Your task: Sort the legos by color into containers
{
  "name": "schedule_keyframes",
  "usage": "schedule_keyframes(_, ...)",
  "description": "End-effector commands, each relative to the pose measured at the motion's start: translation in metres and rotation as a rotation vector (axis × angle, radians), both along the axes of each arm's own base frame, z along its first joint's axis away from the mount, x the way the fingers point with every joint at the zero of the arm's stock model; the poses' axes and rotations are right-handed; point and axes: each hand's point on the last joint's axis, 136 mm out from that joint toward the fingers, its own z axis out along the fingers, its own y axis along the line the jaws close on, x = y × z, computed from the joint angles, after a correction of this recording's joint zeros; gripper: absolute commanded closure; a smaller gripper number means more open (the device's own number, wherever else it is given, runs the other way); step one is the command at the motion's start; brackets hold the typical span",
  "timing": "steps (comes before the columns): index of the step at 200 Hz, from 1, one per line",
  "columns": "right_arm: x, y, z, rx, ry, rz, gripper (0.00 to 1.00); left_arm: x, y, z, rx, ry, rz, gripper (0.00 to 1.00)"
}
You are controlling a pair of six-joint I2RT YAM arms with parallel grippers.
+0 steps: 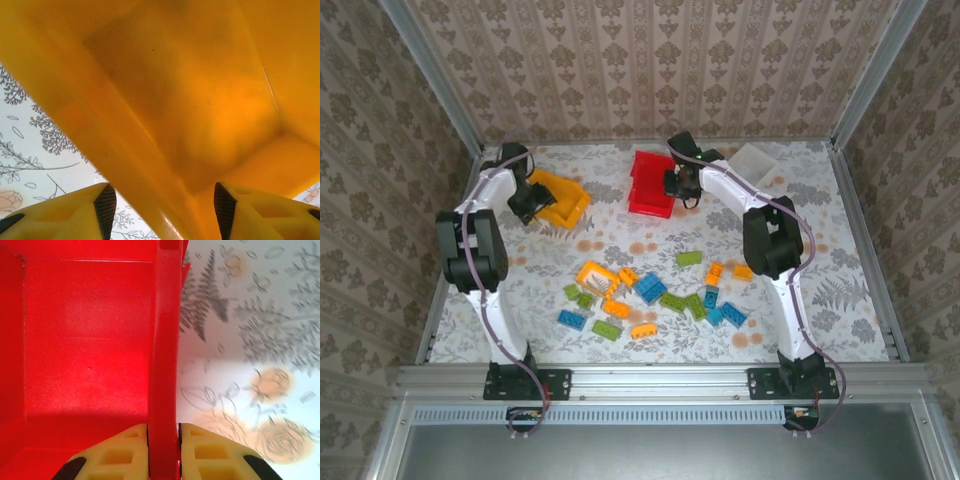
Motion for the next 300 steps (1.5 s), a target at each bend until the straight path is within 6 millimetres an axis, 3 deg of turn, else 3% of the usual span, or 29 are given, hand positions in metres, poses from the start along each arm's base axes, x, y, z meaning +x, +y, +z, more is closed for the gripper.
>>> schedule_keyframes(1, -0.009, -0.012, 0.031, -0.034, -0.064, -0.042, 0.89, -0.001, -0.001, 0.003, 0.054, 0.015, -0.074, 0.48)
schedule_keyframes(57, -0.059, -0.026, 0.034, -0.145, -0.044, -0.07, 0.89, -0.004, -0.022, 0.01, 0.136, 0.019, -0.263, 0.77)
schedule_keyframes(90, -0.085, -0.025, 0.029, -0.174, -0.038, -0.073, 0.91, -0.015, -0.034, 0.01, 0.169, 0.03, -0.363, 0.81)
schedule_keyframes(121, -0.097, -0.017, 0.028, -0.183, -0.035, -0.058, 0.9, -0.024, -0.06, 0.008, 0.162, 0.033, -0.479, 0.83)
schedule_keyframes(151, -0.098, -0.008, 0.026, -0.19, -0.033, -0.052, 0.9, -0.028, -0.088, 0.011, 0.166, 0.008, -0.584, 0.84)
schedule_keyframes(185, -0.089, -0.004, 0.024, -0.202, -0.035, -0.059, 0.88, -0.029, -0.104, 0.011, 0.188, 0.006, -0.652, 0.84)
schedule_keyframes(233, -0.08, 0.002, 0.017, -0.226, -0.016, -0.044, 0.87, -0.033, -0.108, 0.006, 0.219, 0.018, -0.701, 0.84)
schedule_keyframes(300, -0.089, -0.005, 0.007, -0.273, 0.035, -0.036, 0.81, -0.031, -0.108, 0.006, 0.223, 0.015, -0.643, 0.81)
